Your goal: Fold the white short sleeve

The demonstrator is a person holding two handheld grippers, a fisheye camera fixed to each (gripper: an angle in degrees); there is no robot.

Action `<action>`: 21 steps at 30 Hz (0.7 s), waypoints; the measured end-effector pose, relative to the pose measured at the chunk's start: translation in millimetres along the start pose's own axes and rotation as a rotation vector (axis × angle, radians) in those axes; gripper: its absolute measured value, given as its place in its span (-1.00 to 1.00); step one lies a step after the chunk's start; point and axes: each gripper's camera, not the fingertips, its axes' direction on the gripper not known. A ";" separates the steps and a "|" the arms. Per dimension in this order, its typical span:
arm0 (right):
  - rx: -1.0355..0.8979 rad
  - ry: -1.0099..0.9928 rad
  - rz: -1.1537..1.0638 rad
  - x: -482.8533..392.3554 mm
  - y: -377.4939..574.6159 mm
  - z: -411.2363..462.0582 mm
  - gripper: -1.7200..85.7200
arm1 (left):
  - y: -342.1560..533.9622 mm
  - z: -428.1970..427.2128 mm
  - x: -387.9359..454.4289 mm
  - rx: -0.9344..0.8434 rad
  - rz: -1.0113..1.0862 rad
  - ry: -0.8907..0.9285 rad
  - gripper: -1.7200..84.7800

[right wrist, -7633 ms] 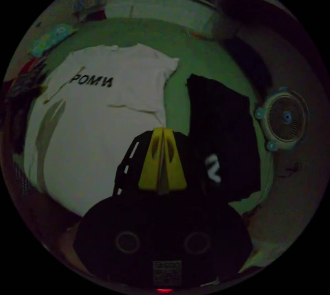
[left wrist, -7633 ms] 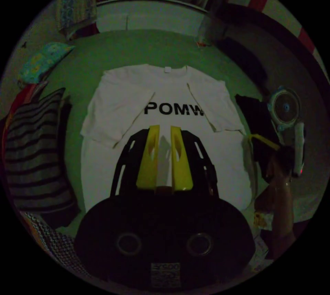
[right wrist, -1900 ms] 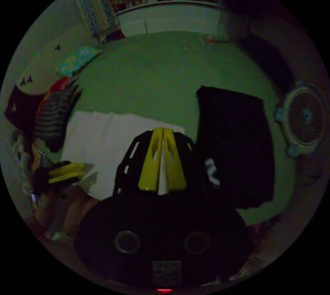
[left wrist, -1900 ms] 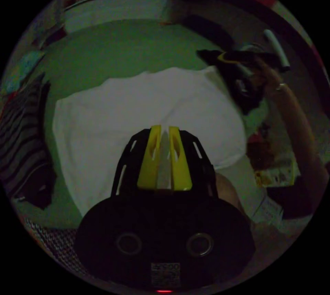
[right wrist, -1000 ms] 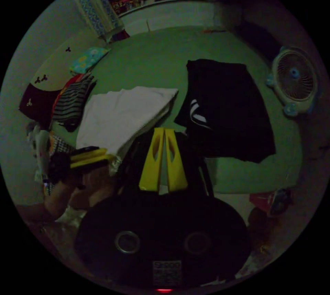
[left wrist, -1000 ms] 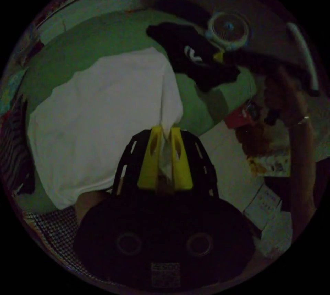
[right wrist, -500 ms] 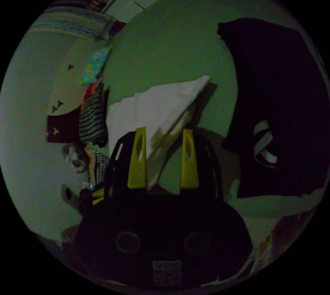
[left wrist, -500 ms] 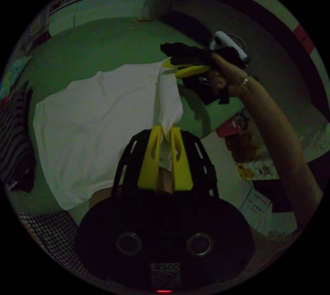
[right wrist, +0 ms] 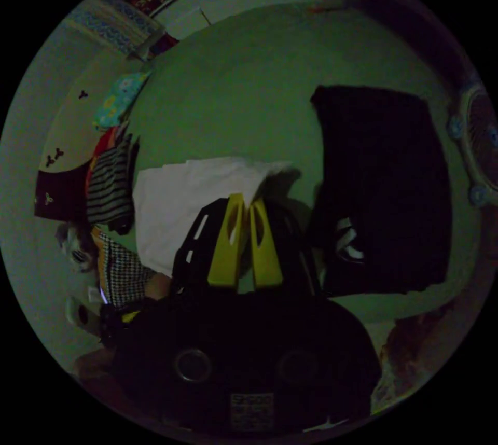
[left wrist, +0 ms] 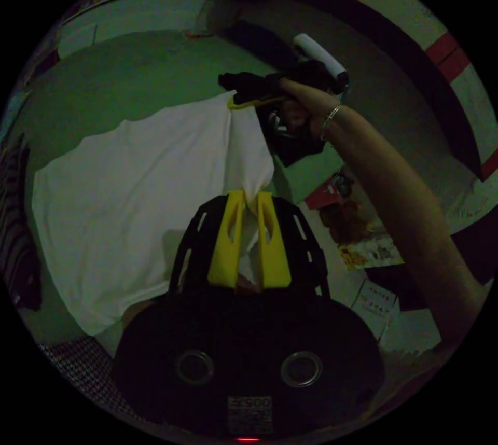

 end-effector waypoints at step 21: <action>-0.002 0.348 -0.218 -255.7 -52.5 54.4 -0.99 | 31.0 -71.0 -80.0 0.110 -0.021 0.120 -0.83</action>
